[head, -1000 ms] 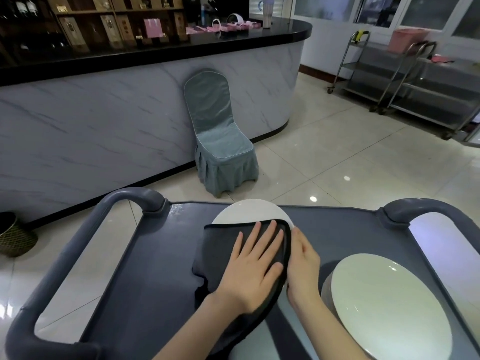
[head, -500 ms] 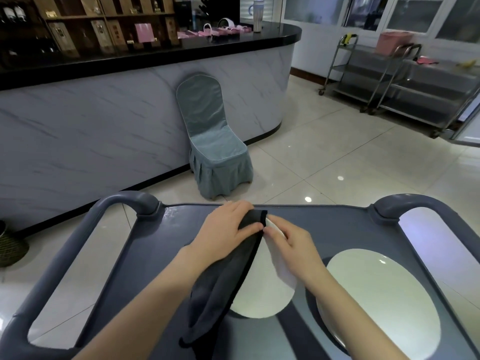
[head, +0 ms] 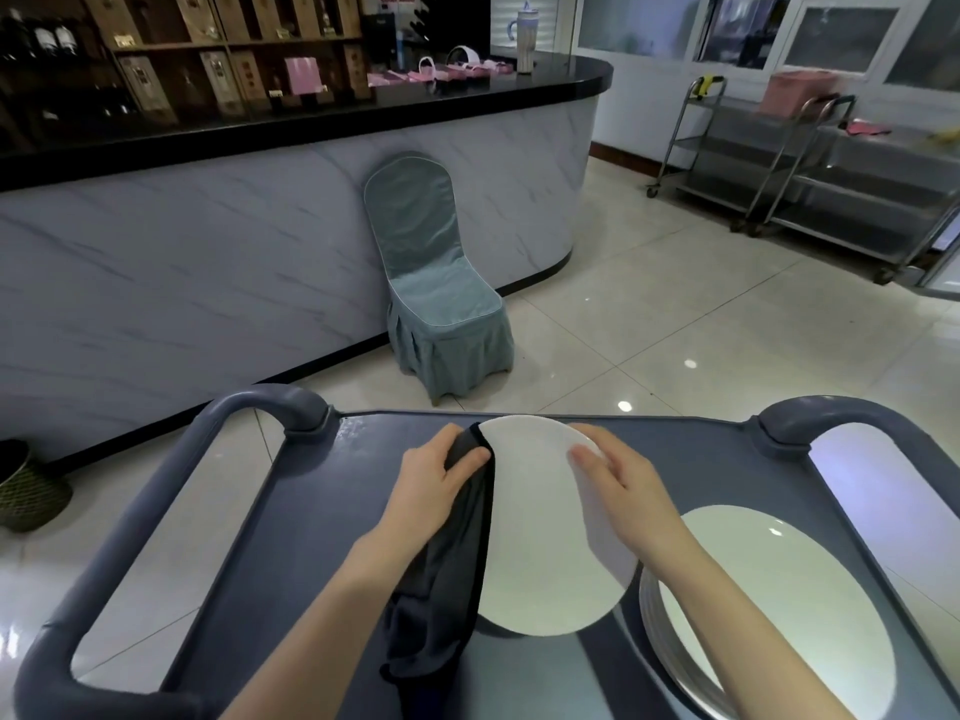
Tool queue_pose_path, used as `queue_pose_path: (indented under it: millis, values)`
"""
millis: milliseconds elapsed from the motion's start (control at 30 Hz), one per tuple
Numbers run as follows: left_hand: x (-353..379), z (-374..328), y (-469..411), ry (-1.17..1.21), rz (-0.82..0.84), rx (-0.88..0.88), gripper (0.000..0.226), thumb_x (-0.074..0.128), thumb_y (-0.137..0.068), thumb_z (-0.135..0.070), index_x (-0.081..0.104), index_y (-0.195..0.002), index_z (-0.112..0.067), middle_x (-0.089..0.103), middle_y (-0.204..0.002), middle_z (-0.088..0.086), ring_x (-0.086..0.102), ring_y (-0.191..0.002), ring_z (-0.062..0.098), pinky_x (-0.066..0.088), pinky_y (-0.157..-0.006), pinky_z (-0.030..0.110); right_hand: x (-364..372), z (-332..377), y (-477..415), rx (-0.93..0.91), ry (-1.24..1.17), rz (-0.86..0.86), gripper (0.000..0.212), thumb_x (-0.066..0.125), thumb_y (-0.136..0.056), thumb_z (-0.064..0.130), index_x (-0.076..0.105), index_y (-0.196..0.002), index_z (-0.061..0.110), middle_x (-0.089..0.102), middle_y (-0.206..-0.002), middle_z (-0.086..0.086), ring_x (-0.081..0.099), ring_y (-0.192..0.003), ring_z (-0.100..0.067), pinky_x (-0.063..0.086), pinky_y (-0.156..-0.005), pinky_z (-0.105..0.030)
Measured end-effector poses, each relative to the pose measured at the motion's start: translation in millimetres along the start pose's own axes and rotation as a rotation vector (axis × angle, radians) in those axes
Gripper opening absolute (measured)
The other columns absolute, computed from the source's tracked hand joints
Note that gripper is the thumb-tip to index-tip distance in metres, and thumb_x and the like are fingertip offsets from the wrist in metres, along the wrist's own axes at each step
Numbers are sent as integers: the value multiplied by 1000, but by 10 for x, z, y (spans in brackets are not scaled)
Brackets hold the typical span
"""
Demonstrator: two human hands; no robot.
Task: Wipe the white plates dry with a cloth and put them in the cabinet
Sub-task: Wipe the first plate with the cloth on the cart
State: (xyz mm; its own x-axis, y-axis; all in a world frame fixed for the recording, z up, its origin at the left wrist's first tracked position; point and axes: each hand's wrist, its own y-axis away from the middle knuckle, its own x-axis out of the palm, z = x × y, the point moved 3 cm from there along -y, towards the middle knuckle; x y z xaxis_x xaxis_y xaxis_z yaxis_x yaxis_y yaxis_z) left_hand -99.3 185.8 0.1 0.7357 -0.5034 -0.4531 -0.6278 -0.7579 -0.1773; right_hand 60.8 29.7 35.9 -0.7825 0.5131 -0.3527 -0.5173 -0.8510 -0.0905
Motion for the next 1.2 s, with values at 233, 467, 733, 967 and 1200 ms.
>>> queue_pose_path:
  millis: [233, 467, 733, 967, 1200]
  values:
    - [18, -316, -140, -223, 229, 231, 31, 72, -84, -42, 47, -66, -37, 52, -58, -17, 47, -60, 0, 34, -58, 20, 192, 172, -52, -150, 184, 134, 27, 56, -101, 27, 62, -106, 53, 66, -107, 36, 61, -105, 11, 42, -88, -8]
    - [55, 164, 233, 163, -239, -245, 43, 61, -92, -37, 50, -70, -2, 50, -58, -6, 42, -57, 9, 35, -54, 23, -15, 1, 10, 3, -180, -185, 26, 57, -100, 16, 72, -103, 37, 73, -104, 23, 65, -101, 4, 47, -84, -12]
    - [13, -162, -62, -155, 176, 135, 33, 71, -88, -33, 50, -63, -37, 56, -59, -21, 48, -58, -5, 34, -56, 13, 159, 114, -39, -130, 205, 143, 26, 58, -100, 26, 66, -106, 50, 66, -106, 38, 59, -105, 14, 40, -85, -5]
    - [22, 52, 63, 160, -241, -250, 40, 61, -95, -34, 57, -72, -2, 58, -64, 4, 45, -59, 7, 38, -61, 30, 27, 110, -14, 3, -281, -278, 32, 57, -99, 15, 75, -92, 42, 75, -96, 20, 66, -88, 5, 48, -74, -8]
    - [37, 239, 261, 280, -441, -477, 46, 60, -94, -39, 49, -63, -8, 50, -55, -10, 42, -60, 14, 38, -57, 28, 184, -65, 78, 140, -239, -297, 19, 54, -101, 25, 58, -102, 43, 70, -98, 19, 65, -92, -2, 48, -74, -20]
